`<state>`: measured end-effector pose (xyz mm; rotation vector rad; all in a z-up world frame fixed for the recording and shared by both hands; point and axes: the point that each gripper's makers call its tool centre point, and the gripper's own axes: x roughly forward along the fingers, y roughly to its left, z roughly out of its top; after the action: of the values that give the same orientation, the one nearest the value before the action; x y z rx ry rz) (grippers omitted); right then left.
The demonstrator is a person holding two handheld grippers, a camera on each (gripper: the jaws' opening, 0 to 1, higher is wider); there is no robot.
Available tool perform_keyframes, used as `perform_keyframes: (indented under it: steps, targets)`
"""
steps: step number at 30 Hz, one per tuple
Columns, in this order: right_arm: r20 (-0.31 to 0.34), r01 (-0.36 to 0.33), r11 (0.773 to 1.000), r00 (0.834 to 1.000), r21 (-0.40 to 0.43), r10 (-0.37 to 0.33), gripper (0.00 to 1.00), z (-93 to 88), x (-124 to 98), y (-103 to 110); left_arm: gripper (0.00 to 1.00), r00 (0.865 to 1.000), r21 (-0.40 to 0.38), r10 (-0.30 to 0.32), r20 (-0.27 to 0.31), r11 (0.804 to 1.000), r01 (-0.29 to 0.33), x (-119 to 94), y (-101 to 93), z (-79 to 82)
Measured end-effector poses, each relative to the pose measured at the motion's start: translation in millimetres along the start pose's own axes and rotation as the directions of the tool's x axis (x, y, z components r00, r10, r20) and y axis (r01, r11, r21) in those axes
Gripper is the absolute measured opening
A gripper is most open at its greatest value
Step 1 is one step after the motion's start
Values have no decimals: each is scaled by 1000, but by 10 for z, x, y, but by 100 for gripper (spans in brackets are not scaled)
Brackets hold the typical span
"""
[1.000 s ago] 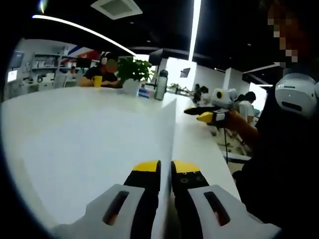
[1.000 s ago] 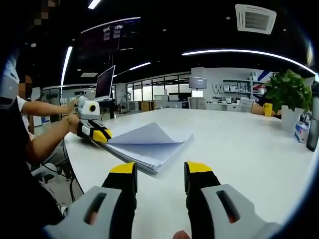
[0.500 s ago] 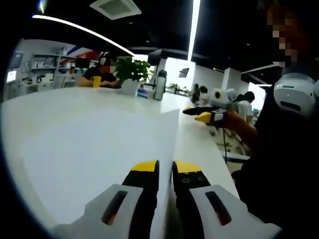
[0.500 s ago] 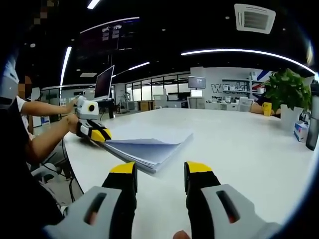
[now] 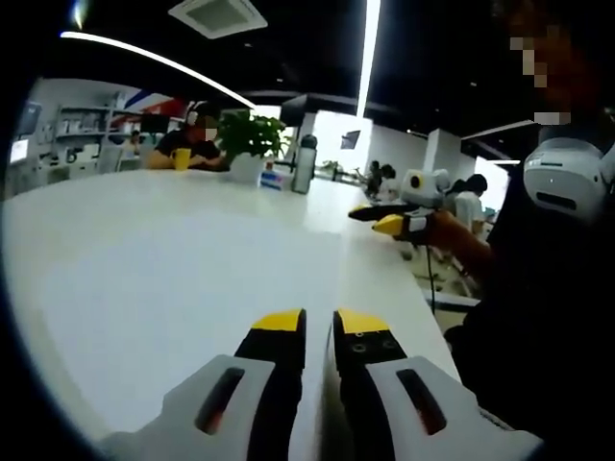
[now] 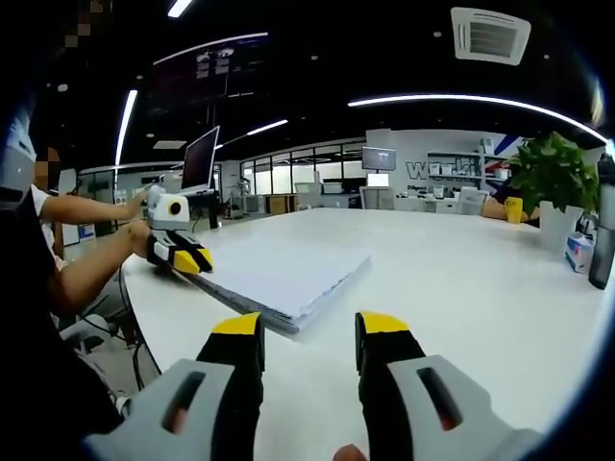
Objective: Grasp the top corner of one sheet in the document stack and pull a single sheet out from the document stack, separating that one sheet from the rest and lifting it clear until the single sheet is fully removed from the stack
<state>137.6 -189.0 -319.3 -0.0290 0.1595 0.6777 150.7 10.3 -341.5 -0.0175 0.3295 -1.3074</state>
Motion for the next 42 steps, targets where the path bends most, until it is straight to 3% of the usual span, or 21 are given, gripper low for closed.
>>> perform_keyframes:
  steps: [5,11,13,16,31,42]
  targets:
    - [-1,1,1000,1000,1,-1,37,-7,-1,-2,13,1000,6,13,-8,1000,-13,10,0,-10]
    - [-1,4,1000,1000,3,-4,37,-7,-3,-11,16,999,164,28,-30,986,-23,18,-58,-59]
    - [-1,3,1000,1000,3,-3,37,-7,-1,-10,15,999,173,39,-27,984,-34,21,-58,-62]
    - [0,1,1000,1000,3,-1,37,-3,2,0,11,998,170,50,-22,984,-46,20,-29,-52]
    - [-1,0,1000,1000,-2,0,37,11,-7,5,10,999,139,38,-10,990,-36,14,-20,-31]
    - [-4,-1,1000,1000,-2,1,37,7,-10,9,8,1000,16,-7,2,1000,7,-11,6,2]
